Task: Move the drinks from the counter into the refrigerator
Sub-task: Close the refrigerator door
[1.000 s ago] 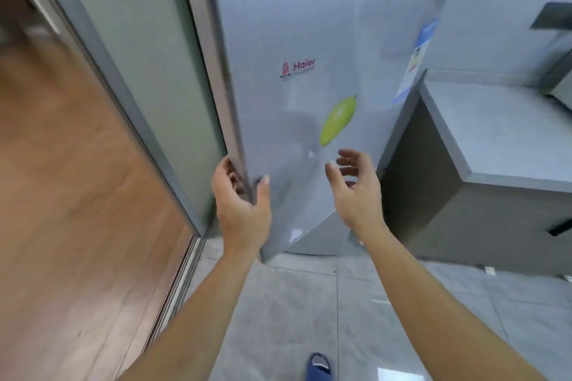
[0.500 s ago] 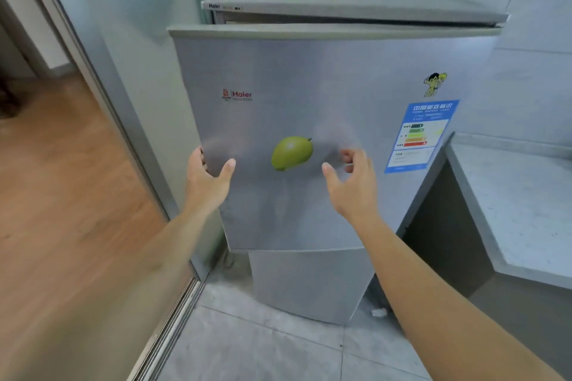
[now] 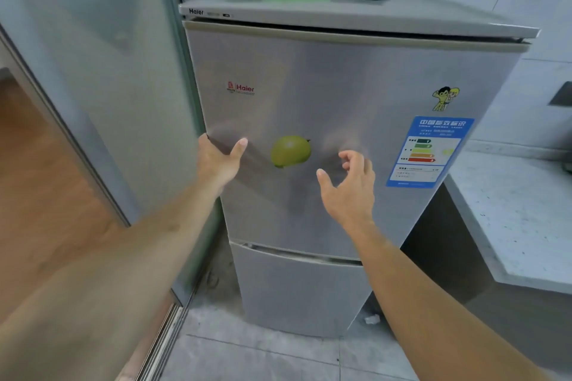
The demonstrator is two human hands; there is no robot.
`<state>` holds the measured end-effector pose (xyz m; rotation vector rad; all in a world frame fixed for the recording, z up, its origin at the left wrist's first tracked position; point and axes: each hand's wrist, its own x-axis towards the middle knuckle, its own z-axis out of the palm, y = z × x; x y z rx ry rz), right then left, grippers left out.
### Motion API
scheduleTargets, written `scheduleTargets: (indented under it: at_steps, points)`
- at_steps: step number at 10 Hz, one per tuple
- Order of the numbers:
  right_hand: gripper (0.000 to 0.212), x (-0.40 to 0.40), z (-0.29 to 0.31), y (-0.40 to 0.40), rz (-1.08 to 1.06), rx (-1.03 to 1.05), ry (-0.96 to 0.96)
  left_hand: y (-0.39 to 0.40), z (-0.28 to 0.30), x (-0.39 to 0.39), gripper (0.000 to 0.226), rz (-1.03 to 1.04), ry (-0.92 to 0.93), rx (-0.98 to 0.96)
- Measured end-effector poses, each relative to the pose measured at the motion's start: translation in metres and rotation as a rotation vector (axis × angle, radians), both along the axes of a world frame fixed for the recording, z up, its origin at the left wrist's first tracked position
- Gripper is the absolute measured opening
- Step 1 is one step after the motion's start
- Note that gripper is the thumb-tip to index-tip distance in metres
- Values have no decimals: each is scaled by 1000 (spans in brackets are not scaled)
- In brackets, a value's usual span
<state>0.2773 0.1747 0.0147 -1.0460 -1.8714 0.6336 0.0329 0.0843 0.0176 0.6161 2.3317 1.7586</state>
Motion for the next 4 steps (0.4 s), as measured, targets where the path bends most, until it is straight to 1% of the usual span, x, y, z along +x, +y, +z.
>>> scheduleTargets:
  at_steps: [1, 2, 3, 4]
  points:
    - [52, -9, -3, 0, -43, 13, -25, 7, -1, -7, 83, 22, 15, -17]
    - [58, -16, 1, 0, -79, -8, -57, 8, 1, -7, 91, 14, -34, -48]
    - [66, -16, 5, -5, -57, -60, -123, 4, 1, -11, 96, -56, -92, -18]
    - [68, -4, 16, -10, -4, -190, -152, -24, -17, -6, 104, -98, -112, -82]
